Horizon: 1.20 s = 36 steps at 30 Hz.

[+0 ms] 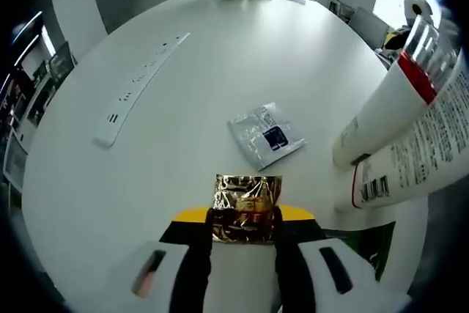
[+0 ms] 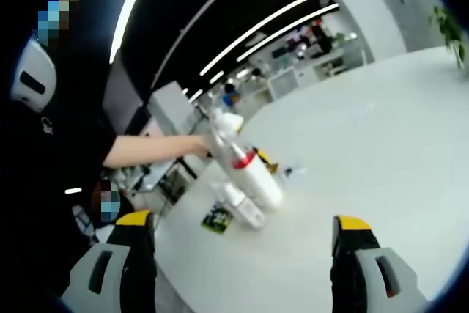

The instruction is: Arrange the skincare products in the storage area until every visible bottle or jar stands upright without overlapping.

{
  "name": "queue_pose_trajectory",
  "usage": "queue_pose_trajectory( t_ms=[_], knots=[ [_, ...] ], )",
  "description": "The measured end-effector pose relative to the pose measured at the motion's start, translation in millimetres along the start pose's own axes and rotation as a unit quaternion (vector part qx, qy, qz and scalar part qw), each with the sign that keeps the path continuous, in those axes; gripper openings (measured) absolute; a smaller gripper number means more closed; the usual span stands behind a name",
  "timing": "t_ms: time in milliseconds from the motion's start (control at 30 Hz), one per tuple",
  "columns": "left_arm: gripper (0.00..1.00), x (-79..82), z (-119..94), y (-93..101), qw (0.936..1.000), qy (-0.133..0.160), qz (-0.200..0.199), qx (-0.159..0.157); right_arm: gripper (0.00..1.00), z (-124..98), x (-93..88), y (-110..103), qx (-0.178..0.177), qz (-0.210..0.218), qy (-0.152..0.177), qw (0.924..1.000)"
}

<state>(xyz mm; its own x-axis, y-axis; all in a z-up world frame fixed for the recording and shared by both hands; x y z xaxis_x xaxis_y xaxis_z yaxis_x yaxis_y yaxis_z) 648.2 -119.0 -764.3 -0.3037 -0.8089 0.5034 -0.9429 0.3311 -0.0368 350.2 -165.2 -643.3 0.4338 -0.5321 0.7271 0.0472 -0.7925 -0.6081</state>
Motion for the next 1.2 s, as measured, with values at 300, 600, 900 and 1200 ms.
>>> queue_pose_trajectory(
  t_ms=[300, 600, 900, 1200],
  knots=[
    [0.16, -12.0, -0.6, -0.5, 0.9999, -0.017, 0.0, -0.001, 0.99, -0.3, 0.0, -0.5, 0.0, 0.001, 0.001, 1.0],
    [0.39, 1.4, -3.4, 25.3, 0.9947, 0.015, 0.084, -0.058, 0.99, -0.9, 0.8, 0.7, 0.0, 0.002, 0.001, 1.0],
    [0.34, 21.7, 7.9, 39.8, 0.9868, 0.039, 0.146, -0.058, 0.99, 2.9, 0.1, -0.3, 0.003, 0.001, -0.005, 1.0],
    [0.27, 23.3, 14.5, 45.9, 0.9829, 0.026, 0.174, -0.056, 0.99, 1.7, -2.3, 3.2, -0.002, 0.005, -0.008, 1.0]
  ],
)
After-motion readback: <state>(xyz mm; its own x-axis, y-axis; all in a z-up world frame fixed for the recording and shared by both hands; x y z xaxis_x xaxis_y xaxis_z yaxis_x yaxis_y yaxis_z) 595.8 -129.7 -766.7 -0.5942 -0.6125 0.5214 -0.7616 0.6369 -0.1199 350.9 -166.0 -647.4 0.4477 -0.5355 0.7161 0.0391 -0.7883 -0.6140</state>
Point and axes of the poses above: the point that each gripper's makers call its tool centre point, and the gripper's own axes: z roughly forward along the fingers, y roughly to its right, x roughly out of its top, the point moved 2 cm from there along -z, roughly backward along the fingers, and after that the axes turned 5 degrees about z, right-handed, at the moved point
